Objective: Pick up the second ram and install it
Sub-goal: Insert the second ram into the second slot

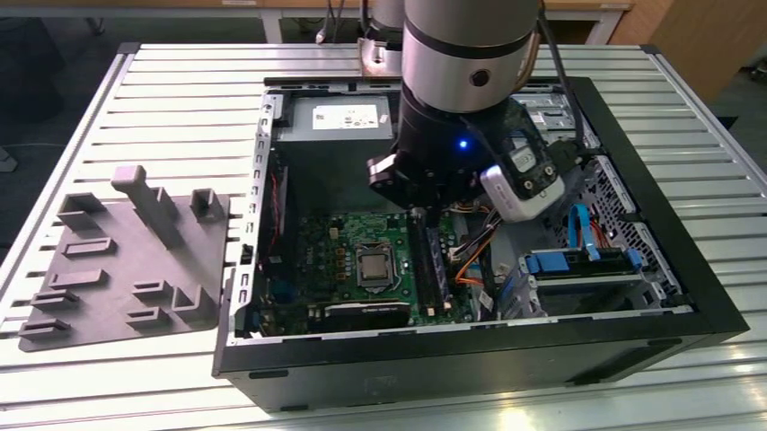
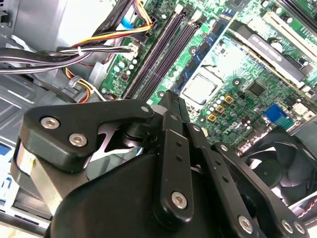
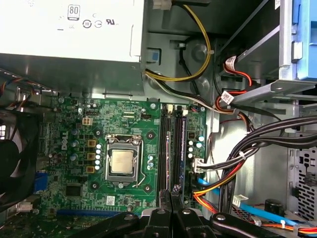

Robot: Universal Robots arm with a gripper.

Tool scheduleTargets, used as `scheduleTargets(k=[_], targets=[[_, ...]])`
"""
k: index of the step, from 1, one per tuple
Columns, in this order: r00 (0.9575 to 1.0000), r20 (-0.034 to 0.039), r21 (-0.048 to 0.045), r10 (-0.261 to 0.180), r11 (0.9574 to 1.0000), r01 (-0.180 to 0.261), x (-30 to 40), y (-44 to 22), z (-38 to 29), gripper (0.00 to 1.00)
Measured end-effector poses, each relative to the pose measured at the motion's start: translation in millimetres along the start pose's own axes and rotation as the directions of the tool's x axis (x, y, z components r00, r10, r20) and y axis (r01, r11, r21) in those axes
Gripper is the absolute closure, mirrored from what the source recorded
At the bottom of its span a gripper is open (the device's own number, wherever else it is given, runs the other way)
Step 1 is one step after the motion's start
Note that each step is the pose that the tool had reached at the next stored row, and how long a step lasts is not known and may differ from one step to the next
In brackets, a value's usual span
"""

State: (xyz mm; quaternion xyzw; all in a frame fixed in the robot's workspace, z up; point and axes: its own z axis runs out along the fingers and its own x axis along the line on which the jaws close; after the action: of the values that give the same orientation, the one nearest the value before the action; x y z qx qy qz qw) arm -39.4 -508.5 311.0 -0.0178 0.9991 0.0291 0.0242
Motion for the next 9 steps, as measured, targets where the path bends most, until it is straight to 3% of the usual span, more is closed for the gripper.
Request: scheduleTargets(k=[9], targets=[[1.0000,0.0000,0.0000,0.000,1.0000,0.000,-3.8,-0.1,0.2,0.88]])
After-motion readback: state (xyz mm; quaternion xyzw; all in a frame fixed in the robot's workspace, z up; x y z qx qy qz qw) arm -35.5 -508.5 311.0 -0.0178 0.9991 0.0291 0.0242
